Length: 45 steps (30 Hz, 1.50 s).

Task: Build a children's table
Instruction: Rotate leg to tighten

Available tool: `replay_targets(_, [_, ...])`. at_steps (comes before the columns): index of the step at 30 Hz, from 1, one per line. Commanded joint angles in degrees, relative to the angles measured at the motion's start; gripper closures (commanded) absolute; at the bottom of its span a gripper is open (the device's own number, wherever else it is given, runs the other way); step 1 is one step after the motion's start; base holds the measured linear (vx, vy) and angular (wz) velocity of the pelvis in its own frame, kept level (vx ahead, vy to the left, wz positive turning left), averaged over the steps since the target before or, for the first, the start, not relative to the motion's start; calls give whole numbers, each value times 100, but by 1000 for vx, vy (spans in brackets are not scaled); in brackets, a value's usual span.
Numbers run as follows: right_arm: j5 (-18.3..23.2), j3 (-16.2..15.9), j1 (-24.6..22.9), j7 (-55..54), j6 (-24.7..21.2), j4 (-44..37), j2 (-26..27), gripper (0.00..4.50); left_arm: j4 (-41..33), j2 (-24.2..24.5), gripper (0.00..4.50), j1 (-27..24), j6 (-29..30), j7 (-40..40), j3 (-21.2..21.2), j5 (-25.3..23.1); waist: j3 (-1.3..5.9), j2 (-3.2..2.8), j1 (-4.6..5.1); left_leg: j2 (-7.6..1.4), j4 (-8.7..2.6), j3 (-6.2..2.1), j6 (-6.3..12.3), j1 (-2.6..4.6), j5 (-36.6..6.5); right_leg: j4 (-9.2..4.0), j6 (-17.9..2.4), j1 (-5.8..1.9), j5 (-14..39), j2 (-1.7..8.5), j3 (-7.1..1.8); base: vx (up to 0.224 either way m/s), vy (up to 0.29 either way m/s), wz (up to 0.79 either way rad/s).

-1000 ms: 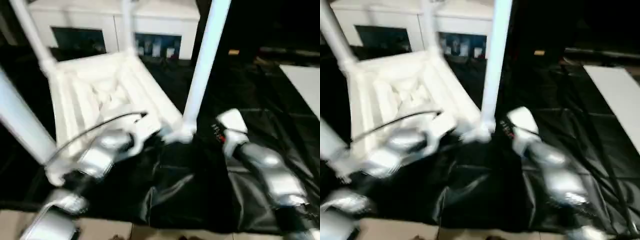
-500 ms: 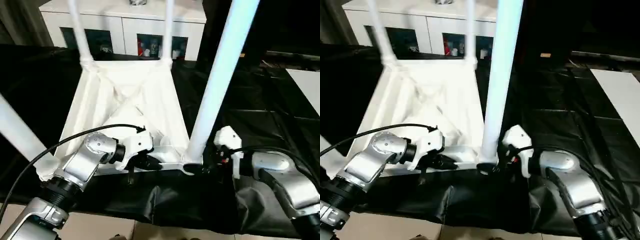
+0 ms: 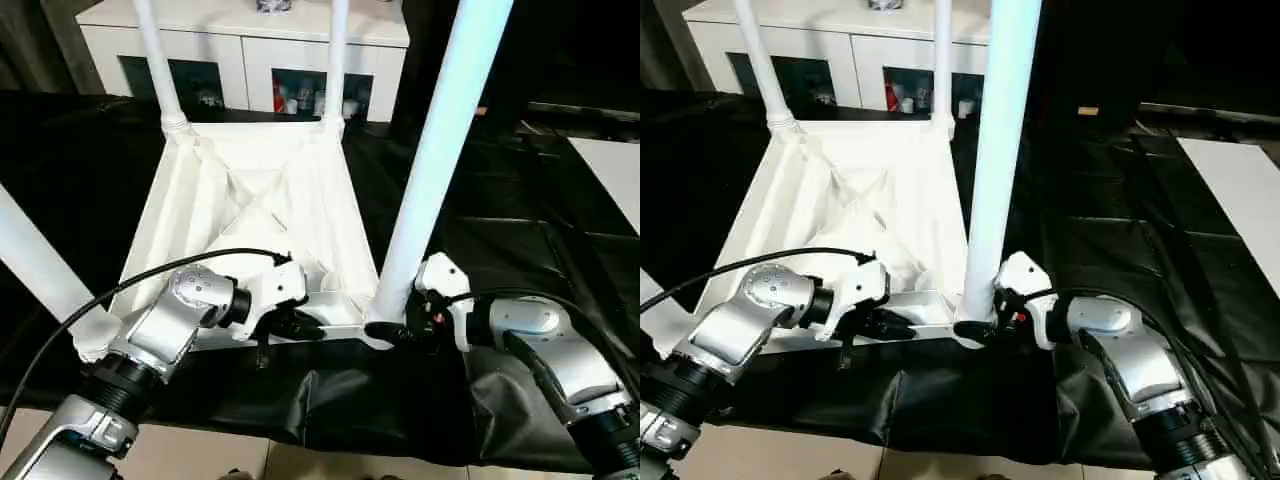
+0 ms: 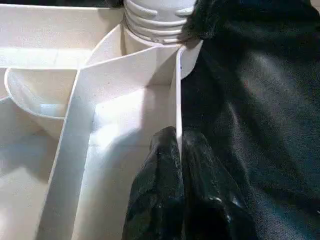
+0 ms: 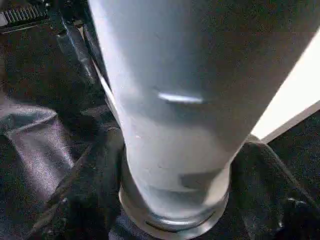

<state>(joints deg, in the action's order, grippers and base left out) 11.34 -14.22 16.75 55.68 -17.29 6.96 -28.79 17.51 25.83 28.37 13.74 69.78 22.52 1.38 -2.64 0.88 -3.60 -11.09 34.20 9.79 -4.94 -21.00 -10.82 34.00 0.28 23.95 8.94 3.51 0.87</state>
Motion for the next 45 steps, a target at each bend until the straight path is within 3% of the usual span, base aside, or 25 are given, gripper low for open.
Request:
replay_targets(1, [-95,-11,121,-37,12,72,7,176,-156,-51,450,83,-20,95,47,40,337,23,4,-147,-436,-6,195,35,-1306,-352,-1132,-293,1517,311,-142,0,0,0])
replay_targets(5, [66,286,135,-483,-13,234,392,182,95,-173,450,159,125,-283,-59,-45,333,30,30,-139,-432,2,196,24,-1322,-353,-1158,-287,1508,306,-142,0,0,0])
replay_targets(8, [61,343,151,-667,-42,314,498,183,207,-255,450,195,119,-466,-112,-73,324,31,40,-124,-439,-11,103,32,-1473,-389,-1068,-278,1876,307,-129,0,0,0])
replay_targets(9, [-71,513,232,-1469,-125,679,893,183,551,-564,450,324,253,-1093,-295,-126,319,21,72,-113,-441,-9,47,37,-1541,-400,-1031,-248,2004,297,-125,0,0,0])
replay_targets(11, [-221,615,287,-2145,-165,980,1212,183,781,-803,450,423,326,-1557,-367,-211,334,28,98,-97,-439,-22,-25,29,-1532,-412,-990,-273,2065,296,-118,0,0,0])
replay_targets(13, [-438,763,387,-3120,-231,1342,1626,183,1036,-1137,450,545,462,-2138,-476,-263,308,37,170,-78,-454,-29,-98,9,-1638,-442,-868,-244,2398,296,-108,0,0,0])
replay_targets(15, [-676,835,514,-3894,-242,1670,1937,183,1270,-1417,450,662,570,-2663,-578,-303,326,14,180,-79,-437,-34,-98,38,-1677,-473,-794,-223,2587,311,-119,0,0,0])
replay_targets(19, [-768,972,762,-4812,-183,2177,2478,184,1712,-1880,450,895,585,-3618,-774,-367,341,21,189,-58,-430,-31,-47,30,-1664,-482,-760,-221,2451,288,-114,0,0,0])
replay_targets(20, [-769,1037,912,-5161,-127,2449,2725,184,1961,-2092,450,1014,466,-4113,-906,-396,345,-9,178,-57,-438,-37,-51,27,-1638,-477,-749,-241,2398,288,-113,0,0,0])
replay_targets(21, [-796,1038,1047,-5368,-59,2681,2913,184,2172,-2265,450,1113,326,-4521,-1021,-405,345,7,197,-50,-431,-25,-42,41,-1658,-487,-747,-214,2351,268,-109,0,0,0])
replay_targets(23, [-883,930,1266,-5418,114,2981,3174,184,2378,-2431,450,1232,185,-4741,-1033,-461,371,5,175,-45,-421,-21,-2,45,-1600,-471,-764,-232,2156,275,-116,0,0,0])
replay_targets(24, [-904,873,1311,-5341,185,2982,3222,184,2357,-2448,450,1247,177,-4680,-1011,-466,371,38,179,-40,-424,-19,65,9,-1525,-456,-799,-252,2009,279,-113,0,0,0])
replay_targets(26, [-881,854,1294,-5148,364,2796,3230,184,2276,-2390,450,1255,135,-4505,-931,-516,375,15,147,-51,-422,-13,156,-9,-1392,-442,-800,-272,1844,296,-114,0,0,0])
replay_targets(27, [-911,869,1276,-5189,442,2715,3210,149,2248,-2351,450,1253,100,-4472,-915,-527,389,9,135,-51,-415,-5,217,-13,-1256,-422,-846,-286,1656,296,-115,0,0,0])
replay_targets(28, [-899,876,1237,-5134,494,2612,3188,114,2199,-2290,450,1230,66,-4401,-875,-550,388,57,133,-48,-413,3,248,-20,-1235,-425,-842,-289,1642,294,-114,0,0,0])
replay_targets(30, [-980,845,1132,-5125,581,2373,3074,108,2062,-2121,450,1135,-27,-4185,-793,-592,384,12,118,-57,-420,0,276,-20,-1261,-422,-842,-283,1719,304,-114,0,0,0])
replay_targets(31, [-992,855,1103,-5120,619,2316,3038,108,2039,-2053,450,1104,-140,-4080,-751,-629,374,24,165,-53,-459,-35,241,-112,-1187,-396,-792,-360,1690,309,-99,0,0,0])
replay_targets(32, [-1013,862,1013,-5111,572,2108,2943,94,1932,-1943,450,1028,-145,-3940,-719,-649,386,9,178,-56,-463,-54,200,-122,-1162,-386,-771,-374,1670,314,-88,0,0,0])
replay_targets(33, [-1021,874,916,-5074,483,1878,2831,70,1800,-1822,450,944,-201,-3773,-683,-666,391,13,199,-66,-455,-42,189,-71,-1206,-404,-764,-331,1631,299,-94,0,0,0])
replay_targets(36, [-1037,878,726,-4917,357,1467,2587,52,1529,-1615,450,783,-162,-3446,-641,-626,374,16,200,-78,-439,-8,212,-13,-1313,-418,-866,-278,1694,283,-120,0,0,0])
replay_targets(38, [-1009,865,527,-4566,239,1068,2254,52,1219,-1351,450,609,-123,-2948,-548,-547,362,11,154,-103,-454,-18,211,-24,-1257,-402,-869,-303,1552,283,-127,0,0,0])
replay_targets(39, [-980,868,449,-4381,201,910,2130,52,1115,-1238,450,552,-119,-2776,-500,-526,378,-21,136,-109,-440,-5,204,7,-1173,-370,-929,-273,1296,276,-139,0,0,0])
replay_targets(42, [-568,946,234,-3499,153,440,1680,52,767,-824,450,336,-250,-1947,-363,-310,386,-30,126,-106,-434,2,271,-12,-1126,-334,-1077,-301,897,272,-141,0,0,0])
replay_targets(45, [-288,855,118,-2721,113,226,1298,52,565,-527,450,205,-186,-1286,-234,-151,363,-40,128,-125,-441,7,294,1,-1255,-338,-1190,-288,948,269,-143,0,0,0])
